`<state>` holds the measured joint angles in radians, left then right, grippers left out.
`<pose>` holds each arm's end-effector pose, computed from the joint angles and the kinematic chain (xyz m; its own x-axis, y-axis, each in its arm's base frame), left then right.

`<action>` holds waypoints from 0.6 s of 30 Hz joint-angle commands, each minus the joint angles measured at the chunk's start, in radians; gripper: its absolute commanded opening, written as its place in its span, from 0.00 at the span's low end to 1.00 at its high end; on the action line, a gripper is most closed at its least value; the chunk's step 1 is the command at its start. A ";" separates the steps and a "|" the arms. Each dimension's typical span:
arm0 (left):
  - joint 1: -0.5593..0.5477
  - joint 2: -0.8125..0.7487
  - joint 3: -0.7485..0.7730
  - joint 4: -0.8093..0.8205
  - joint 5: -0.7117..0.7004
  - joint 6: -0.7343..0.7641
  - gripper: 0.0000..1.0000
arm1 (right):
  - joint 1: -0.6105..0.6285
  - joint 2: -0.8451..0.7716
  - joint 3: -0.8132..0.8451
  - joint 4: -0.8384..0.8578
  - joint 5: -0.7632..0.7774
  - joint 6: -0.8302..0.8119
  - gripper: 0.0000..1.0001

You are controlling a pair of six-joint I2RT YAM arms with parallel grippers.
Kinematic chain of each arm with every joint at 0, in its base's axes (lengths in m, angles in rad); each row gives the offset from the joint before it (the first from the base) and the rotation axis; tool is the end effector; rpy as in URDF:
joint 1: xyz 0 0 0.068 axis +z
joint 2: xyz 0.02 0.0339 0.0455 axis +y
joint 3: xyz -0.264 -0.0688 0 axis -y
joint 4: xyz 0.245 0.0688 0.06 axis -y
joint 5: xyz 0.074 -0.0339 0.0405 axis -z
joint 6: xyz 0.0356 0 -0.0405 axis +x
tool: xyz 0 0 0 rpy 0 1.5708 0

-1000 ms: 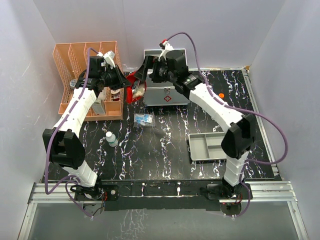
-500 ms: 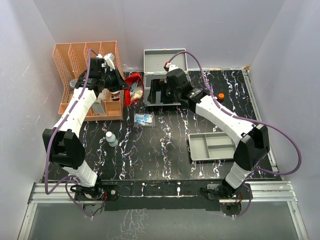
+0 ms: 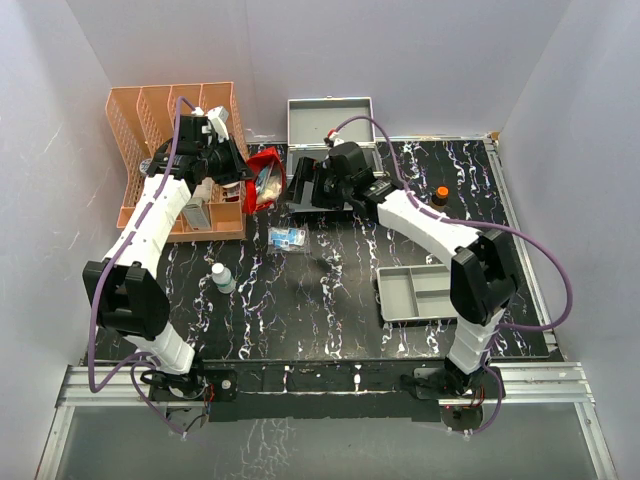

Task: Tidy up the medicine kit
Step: Place the medical item at the medicine pouch, then pick up the medical item at the center of the board.

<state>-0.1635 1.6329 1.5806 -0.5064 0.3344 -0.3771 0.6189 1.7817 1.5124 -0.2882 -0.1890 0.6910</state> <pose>0.3685 -0.0726 0.3670 -0.6440 -0.2463 -0.7243 0.2057 0.8562 -0.4740 0.3381 0.2490 0.3067 -0.7780 0.2144 -0.5906 -0.2645 0.7408 0.6174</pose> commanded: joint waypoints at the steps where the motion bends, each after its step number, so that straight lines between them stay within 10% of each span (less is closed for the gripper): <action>1: 0.004 -0.074 0.033 -0.009 0.004 0.007 0.00 | 0.008 0.048 0.014 -0.045 -0.058 -0.080 0.98; 18: 0.003 -0.069 0.032 0.006 0.012 -0.002 0.00 | 0.044 0.134 -0.060 -0.082 0.048 -0.292 0.70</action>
<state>-0.1635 1.6199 1.5806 -0.5098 0.3290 -0.3756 0.6548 1.8740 1.4609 -0.4294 -0.1680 0.4728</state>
